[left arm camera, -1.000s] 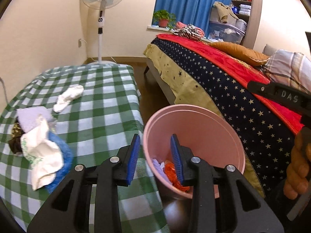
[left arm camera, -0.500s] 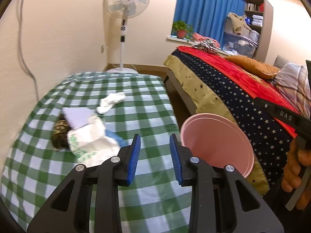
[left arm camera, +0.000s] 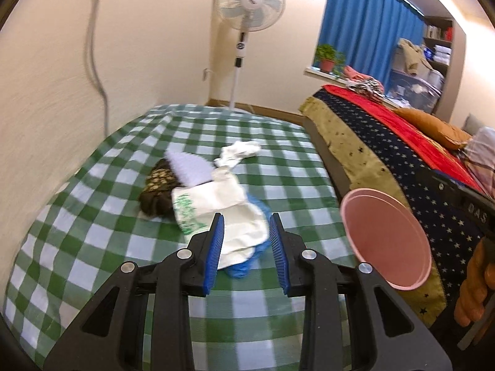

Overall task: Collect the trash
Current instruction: 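Move the left tool to the dark floral item while the right tool approaches the blue bag, then grasp the dark floral item with the left tool while the right tool grasps the blue plastic bag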

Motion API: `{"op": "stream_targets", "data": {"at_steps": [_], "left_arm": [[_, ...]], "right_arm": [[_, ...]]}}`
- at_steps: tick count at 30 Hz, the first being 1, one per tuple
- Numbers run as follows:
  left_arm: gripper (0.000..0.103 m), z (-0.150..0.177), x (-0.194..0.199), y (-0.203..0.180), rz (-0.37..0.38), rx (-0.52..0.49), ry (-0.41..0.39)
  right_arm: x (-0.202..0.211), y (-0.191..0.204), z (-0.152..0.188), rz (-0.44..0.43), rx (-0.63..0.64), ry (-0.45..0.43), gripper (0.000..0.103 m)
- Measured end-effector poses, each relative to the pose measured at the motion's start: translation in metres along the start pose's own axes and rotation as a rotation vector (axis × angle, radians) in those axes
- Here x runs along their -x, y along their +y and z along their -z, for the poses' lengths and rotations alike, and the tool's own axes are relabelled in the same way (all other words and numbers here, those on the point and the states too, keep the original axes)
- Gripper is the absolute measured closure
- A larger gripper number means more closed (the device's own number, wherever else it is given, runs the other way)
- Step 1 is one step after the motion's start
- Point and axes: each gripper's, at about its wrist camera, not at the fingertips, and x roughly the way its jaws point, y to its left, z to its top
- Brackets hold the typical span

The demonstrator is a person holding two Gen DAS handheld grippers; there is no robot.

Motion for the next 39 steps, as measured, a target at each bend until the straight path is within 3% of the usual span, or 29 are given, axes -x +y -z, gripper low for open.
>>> {"op": "stream_targets", "data": {"at_steps": [8, 17, 34, 39], "left_arm": [[0.073, -0.003, -0.005, 0.032, -0.074, 0.047, -0.028], [0.073, -0.008, -0.018, 0.061, -0.161, 0.102, -0.045], [0.073, -0.013, -0.053, 0.088, -0.219, 0.167, -0.021], [0.064, -0.012, -0.068, 0.097, -0.224, 0.2, 0.014]], "right_arm": [[-0.026, 0.046, 0.006, -0.081, 0.074, 0.04, 0.068], [-0.064, 0.072, 0.014, -0.157, 0.031, 0.106, 0.068], [-0.129, 0.096, 0.033, -0.247, -0.043, 0.243, 0.068], [-0.139, 0.102, 0.038, -0.264, -0.033, 0.273, 0.068]]}}
